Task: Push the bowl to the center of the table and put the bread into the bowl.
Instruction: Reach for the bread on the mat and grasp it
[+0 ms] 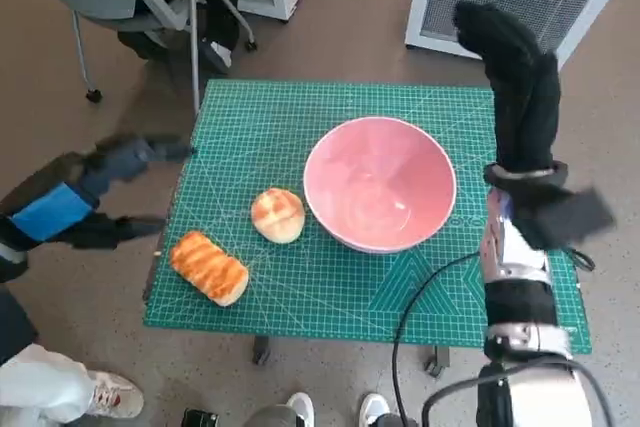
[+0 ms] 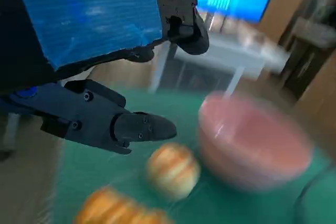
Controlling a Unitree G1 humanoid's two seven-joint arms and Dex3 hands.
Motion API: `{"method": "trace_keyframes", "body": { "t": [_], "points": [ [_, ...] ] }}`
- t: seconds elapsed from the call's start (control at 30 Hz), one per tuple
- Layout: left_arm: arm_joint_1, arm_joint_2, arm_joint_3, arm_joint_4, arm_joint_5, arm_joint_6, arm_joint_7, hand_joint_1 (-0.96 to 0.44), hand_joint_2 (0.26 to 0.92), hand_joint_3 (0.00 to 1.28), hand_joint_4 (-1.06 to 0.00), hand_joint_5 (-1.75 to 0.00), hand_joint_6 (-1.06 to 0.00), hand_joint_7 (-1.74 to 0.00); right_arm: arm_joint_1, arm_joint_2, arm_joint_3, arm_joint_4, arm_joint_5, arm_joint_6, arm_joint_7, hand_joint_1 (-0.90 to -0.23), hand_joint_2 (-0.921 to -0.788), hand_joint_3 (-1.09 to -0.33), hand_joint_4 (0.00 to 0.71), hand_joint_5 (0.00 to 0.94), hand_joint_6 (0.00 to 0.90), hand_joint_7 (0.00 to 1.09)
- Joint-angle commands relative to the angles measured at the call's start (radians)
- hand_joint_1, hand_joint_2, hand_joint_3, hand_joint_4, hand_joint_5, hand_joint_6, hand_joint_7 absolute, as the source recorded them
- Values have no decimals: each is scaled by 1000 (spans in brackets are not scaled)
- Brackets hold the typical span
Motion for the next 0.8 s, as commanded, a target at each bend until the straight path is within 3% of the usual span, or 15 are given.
{"method": "trace_keyframes", "body": {
  "t": [0.03,0.23,0.47,0.8],
  "points": [
    [20,55,-48,1,59,-14,-41,-392,888,16,-338,-10,-305,-197,61,-9,25,-87,9,-15,35,-572,-921,-752,305,23,17,703],
    [22,89,-107,-5,124,-18,-67,-351,835,2,-314,-1,-344,-95,101,0,42,-185,27,21,41,-577,-921,-727,312,24,21,729],
    [23,77,-164,10,157,-43,-65,-334,814,0,-309,0,-357,-61,134,2,47,-254,10,62,22,-569,-921,-720,313,22,20,740],
    [6,36,-241,65,275,-91,18,-279,792,0,-321,-3,-393,-43,147,1,49,-270,-21,80,-5,-566,-921,-723,312,20,15,748]
  ]
}}
